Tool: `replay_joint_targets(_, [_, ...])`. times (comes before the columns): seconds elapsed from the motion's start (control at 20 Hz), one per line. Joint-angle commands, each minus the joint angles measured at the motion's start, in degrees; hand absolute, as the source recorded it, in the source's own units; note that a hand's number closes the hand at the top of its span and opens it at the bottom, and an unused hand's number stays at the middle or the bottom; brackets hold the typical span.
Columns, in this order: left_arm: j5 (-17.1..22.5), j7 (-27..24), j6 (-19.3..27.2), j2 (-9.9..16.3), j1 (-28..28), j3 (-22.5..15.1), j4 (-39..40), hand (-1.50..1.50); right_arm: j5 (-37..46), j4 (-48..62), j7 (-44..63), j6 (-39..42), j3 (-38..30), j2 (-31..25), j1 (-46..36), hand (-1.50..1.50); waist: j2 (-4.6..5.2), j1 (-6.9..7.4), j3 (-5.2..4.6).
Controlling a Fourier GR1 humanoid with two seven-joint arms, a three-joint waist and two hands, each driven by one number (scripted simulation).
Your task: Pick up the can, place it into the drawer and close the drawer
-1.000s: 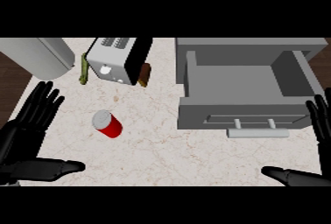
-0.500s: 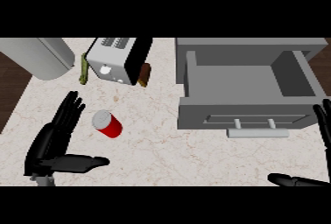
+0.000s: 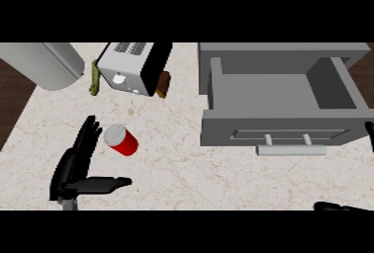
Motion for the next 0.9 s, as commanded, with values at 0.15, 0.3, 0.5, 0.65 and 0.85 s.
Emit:
replay_joint_targets(0.15, [-0.65,-4.59,1.76,0.45,-5.49,2.36,11.68,-1.50,-3.01,-3.37,4.17,0.34,-3.94,-1.08,-1.44,-1.50,0.00,-0.03,0.00])
replay_joint_targets(0.3, [-1.43,-11.27,1.06,0.42,-5.42,2.37,18.89,-1.50,0.67,-1.89,2.54,0.25,-0.57,0.85,-1.05,-1.50,0.01,-0.02,0.00])
replay_joint_targets(0.5, [0.20,-13.51,-0.06,1.99,-9.79,4.68,26.24,-1.50,2.54,-5.00,2.76,-0.35,1.51,3.22,1.26,-1.50,0.01,-0.12,-0.01])
replay_joint_targets(0.65, [1.00,-18.29,-0.85,3.91,-13.39,7.42,34.78,-1.50,-0.25,-5.89,7.91,-0.34,-2.19,-0.39,-2.84,-1.50,0.07,-0.18,-0.03])
replay_joint_targets(0.85, [1.24,-19.01,1.41,2.96,-17.94,7.92,41.22,-1.50,-2.10,-3.15,3.03,3.62,-4.83,-0.49,0.50,-1.50,0.05,-0.25,-0.01])
